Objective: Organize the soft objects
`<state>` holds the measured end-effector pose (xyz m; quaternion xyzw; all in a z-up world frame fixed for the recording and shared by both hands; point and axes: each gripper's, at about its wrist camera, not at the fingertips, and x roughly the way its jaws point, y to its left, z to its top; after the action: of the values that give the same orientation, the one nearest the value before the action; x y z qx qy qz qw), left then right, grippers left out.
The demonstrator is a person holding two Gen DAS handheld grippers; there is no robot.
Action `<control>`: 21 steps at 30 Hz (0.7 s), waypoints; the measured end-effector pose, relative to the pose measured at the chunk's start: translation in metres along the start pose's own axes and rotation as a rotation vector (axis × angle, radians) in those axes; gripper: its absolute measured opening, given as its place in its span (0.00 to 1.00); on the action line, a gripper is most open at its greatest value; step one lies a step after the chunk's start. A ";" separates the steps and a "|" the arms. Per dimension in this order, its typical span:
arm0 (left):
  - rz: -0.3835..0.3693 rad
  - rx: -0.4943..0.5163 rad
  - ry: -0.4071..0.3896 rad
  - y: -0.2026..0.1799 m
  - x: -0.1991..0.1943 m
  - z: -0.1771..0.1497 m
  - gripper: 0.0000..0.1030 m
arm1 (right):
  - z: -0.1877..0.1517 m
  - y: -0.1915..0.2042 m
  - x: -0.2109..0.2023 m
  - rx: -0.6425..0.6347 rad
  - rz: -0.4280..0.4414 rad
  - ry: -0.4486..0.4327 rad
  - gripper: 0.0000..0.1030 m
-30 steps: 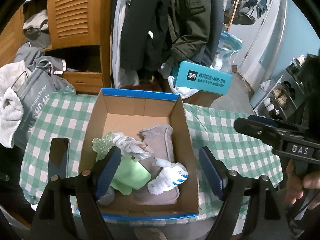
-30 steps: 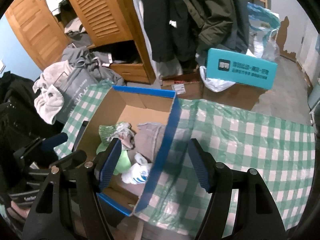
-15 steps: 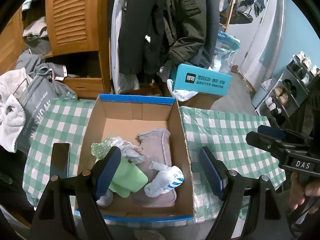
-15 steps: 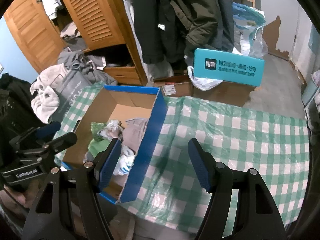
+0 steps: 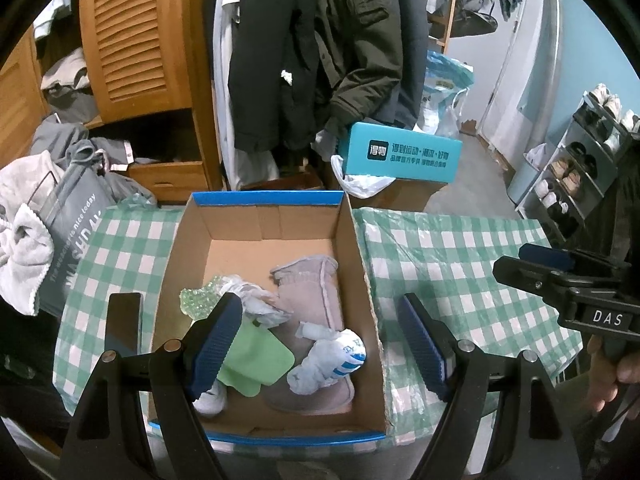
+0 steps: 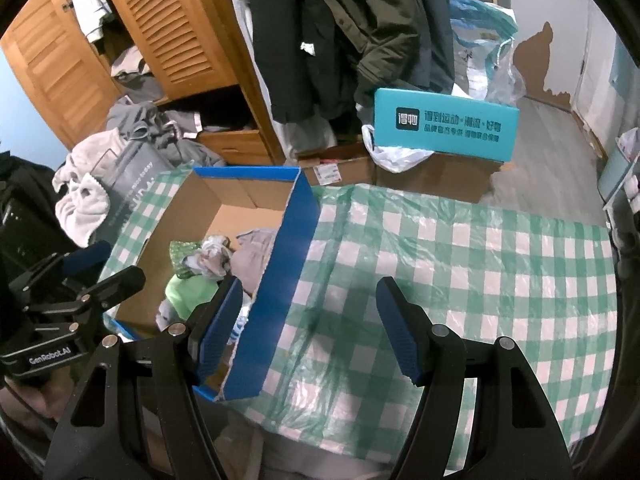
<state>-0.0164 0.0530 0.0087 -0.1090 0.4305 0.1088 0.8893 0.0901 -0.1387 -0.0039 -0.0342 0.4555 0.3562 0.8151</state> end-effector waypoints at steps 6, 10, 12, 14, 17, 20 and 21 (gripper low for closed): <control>0.000 0.000 0.000 0.000 0.000 0.000 0.79 | -0.001 -0.001 0.000 -0.007 0.000 -0.004 0.67; 0.002 -0.001 0.003 0.001 0.001 -0.001 0.79 | -0.001 -0.001 0.000 -0.006 -0.001 -0.005 0.67; 0.002 0.000 0.005 0.001 0.001 -0.003 0.79 | -0.002 -0.001 0.000 -0.006 -0.001 -0.006 0.67; 0.003 0.000 0.003 0.001 0.000 -0.003 0.79 | -0.002 0.000 -0.001 -0.007 -0.001 -0.007 0.67; 0.003 -0.001 0.004 0.001 0.001 -0.002 0.79 | -0.002 0.000 -0.001 -0.006 -0.001 -0.005 0.67; 0.001 -0.001 0.005 0.001 0.001 -0.002 0.79 | -0.002 0.000 -0.001 -0.006 0.000 -0.005 0.67; 0.001 -0.001 0.004 0.001 0.001 -0.002 0.79 | -0.002 -0.001 -0.001 -0.006 0.000 -0.006 0.67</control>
<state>-0.0179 0.0531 0.0068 -0.1092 0.4326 0.1092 0.8883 0.0886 -0.1407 -0.0045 -0.0355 0.4523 0.3577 0.8162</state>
